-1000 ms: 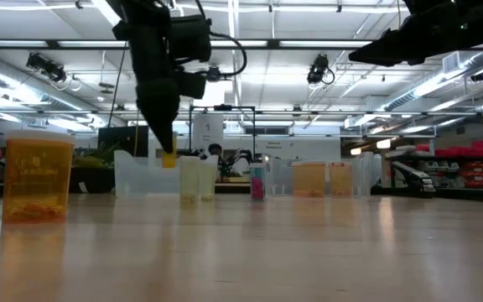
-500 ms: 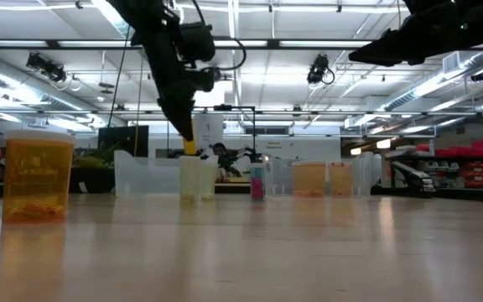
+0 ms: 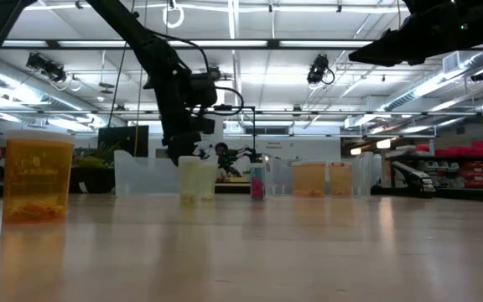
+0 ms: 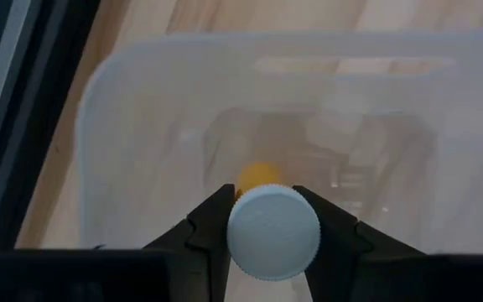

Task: Pick and place medicine bottles into bin by pill shape (circle, oval)
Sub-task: Put the orange pill bottle into the left bin

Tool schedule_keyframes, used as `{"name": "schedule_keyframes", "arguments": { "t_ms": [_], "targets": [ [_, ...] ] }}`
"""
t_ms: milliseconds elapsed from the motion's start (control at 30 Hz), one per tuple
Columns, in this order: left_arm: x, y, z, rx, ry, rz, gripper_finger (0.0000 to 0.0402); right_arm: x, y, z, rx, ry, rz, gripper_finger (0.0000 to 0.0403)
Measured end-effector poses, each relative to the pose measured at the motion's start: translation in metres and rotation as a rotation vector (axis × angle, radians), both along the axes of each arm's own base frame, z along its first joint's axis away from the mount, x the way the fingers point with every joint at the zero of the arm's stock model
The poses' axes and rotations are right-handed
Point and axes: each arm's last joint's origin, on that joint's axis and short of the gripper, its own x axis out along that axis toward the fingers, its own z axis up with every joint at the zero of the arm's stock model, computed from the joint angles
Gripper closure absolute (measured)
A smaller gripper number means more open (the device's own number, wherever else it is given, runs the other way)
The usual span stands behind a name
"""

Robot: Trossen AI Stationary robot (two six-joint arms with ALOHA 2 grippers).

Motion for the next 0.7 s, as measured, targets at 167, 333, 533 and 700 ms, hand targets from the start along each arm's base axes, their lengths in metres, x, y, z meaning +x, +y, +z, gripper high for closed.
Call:
{"name": "schedule_keyframes", "arguments": {
  "t_ms": [167,333,533,700],
  "targets": [
    [-0.0027,0.0046,-0.0023,-0.004,0.005,0.015,0.0263,0.0000,0.0000,0.0000,0.000,0.000,0.000,0.0149],
    [-0.0026,0.0045,-0.0023,-0.004,0.005,0.015,0.0240,0.0000,0.0000,0.0000,0.000,0.000,0.000,0.0149],
    [-0.0036,0.0052,-0.0016,0.034,0.032,0.031,0.0202,0.0000,0.0000,0.0000,0.000,0.000,0.000,0.0149],
    [-0.0026,0.0054,0.0030,0.038,0.048,0.023,0.0179,0.0000,0.0000,0.0000,0.000,0.000,0.000,0.0149]
  ]
}}
